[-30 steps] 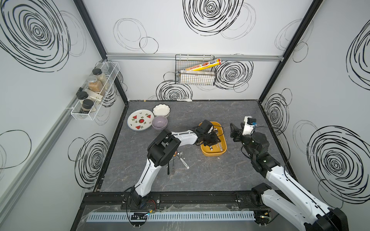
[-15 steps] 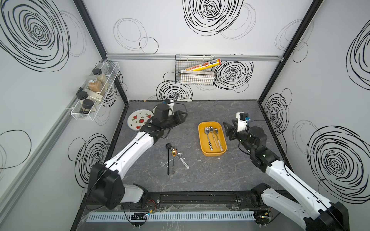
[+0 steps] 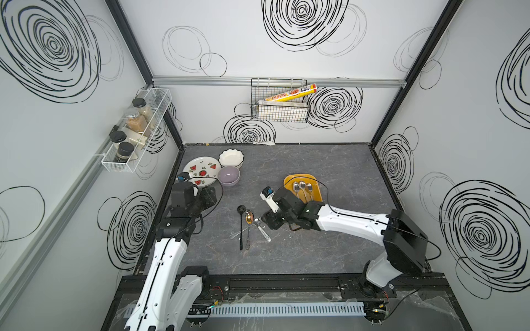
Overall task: Put the spoon into the storage box
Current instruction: Pick up the spoon from the center of the board.
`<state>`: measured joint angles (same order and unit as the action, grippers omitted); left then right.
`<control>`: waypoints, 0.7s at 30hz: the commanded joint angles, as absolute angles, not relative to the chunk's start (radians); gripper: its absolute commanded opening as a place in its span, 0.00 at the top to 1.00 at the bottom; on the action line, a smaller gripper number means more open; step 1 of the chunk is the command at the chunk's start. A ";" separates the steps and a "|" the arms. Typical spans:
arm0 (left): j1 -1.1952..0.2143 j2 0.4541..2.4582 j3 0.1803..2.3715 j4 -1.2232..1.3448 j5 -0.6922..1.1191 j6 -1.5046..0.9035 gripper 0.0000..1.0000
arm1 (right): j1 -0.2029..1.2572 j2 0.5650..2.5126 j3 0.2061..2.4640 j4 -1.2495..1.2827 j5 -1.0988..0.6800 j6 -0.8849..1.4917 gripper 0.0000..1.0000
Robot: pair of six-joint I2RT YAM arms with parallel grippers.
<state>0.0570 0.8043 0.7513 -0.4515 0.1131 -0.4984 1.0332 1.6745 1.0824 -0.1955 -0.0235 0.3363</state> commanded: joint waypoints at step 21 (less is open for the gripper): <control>0.044 0.705 0.701 -0.396 0.093 -0.467 0.50 | 1.131 1.959 1.185 -0.360 0.095 0.378 0.63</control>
<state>0.0479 0.7120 0.7097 -0.4458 0.0856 -0.4854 1.1248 1.9198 1.1793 -0.2916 0.0605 0.3729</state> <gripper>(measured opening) 0.504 0.380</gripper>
